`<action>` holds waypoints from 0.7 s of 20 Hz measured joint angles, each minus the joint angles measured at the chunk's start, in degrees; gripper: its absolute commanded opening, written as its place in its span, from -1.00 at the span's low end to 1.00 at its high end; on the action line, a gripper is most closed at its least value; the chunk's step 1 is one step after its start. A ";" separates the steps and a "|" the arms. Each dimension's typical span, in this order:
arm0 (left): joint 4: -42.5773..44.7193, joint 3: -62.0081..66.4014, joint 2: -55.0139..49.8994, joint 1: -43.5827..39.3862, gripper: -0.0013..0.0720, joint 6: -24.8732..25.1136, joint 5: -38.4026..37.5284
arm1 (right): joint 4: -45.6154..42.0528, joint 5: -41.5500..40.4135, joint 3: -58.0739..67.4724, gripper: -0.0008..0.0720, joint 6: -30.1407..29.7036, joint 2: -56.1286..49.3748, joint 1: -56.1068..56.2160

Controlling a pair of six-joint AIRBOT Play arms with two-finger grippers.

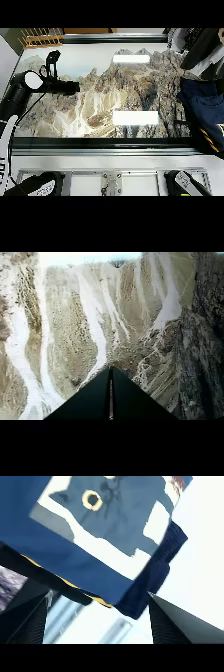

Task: Fold the clothes and pants, and hang the long-sleeved shirts on hangers.

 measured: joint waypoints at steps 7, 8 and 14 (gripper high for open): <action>-0.09 -1.29 1.25 0.00 -0.94 -2.43 0.87 | 17.38 -10.47 -1.29 0.83 -6.34 4.44 20.81; -0.11 -2.75 2.40 0.00 -0.94 -3.32 1.68 | 18.64 -11.87 -1.81 0.83 -6.75 4.39 24.72; -0.11 -10.80 9.07 0.00 -0.94 -5.77 4.48 | 21.59 -16.59 -3.19 -0.95 -7.41 2.27 39.65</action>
